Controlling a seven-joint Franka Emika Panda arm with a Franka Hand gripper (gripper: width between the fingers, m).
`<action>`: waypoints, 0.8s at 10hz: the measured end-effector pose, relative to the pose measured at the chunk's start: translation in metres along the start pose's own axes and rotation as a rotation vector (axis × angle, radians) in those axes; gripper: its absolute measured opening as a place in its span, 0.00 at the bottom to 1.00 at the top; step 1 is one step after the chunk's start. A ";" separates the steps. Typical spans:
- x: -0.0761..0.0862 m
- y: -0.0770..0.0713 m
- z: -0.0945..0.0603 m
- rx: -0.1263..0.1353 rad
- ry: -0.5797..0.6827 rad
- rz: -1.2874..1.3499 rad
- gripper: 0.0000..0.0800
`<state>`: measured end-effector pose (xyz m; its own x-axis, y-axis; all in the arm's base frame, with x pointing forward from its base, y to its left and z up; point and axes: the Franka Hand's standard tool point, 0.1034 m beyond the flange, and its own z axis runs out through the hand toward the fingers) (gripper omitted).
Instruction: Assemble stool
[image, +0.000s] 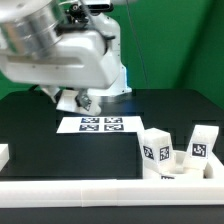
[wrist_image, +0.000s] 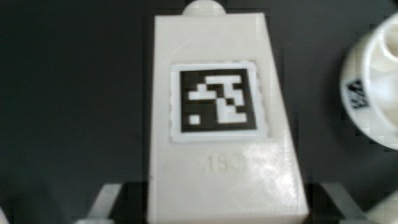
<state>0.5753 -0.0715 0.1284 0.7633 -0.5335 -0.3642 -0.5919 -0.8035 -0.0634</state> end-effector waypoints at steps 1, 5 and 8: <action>-0.010 -0.011 -0.004 0.008 0.051 0.011 0.42; -0.006 -0.041 -0.015 0.035 0.282 -0.015 0.43; -0.005 -0.056 -0.012 0.066 0.449 -0.034 0.43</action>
Offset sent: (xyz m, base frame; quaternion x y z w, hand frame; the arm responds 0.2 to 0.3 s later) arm 0.0000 0.0000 0.0000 0.0000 0.1938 0.0000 0.9810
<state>0.6075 -0.0270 0.1452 0.8105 -0.5806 0.0771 -0.5688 -0.8117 -0.1325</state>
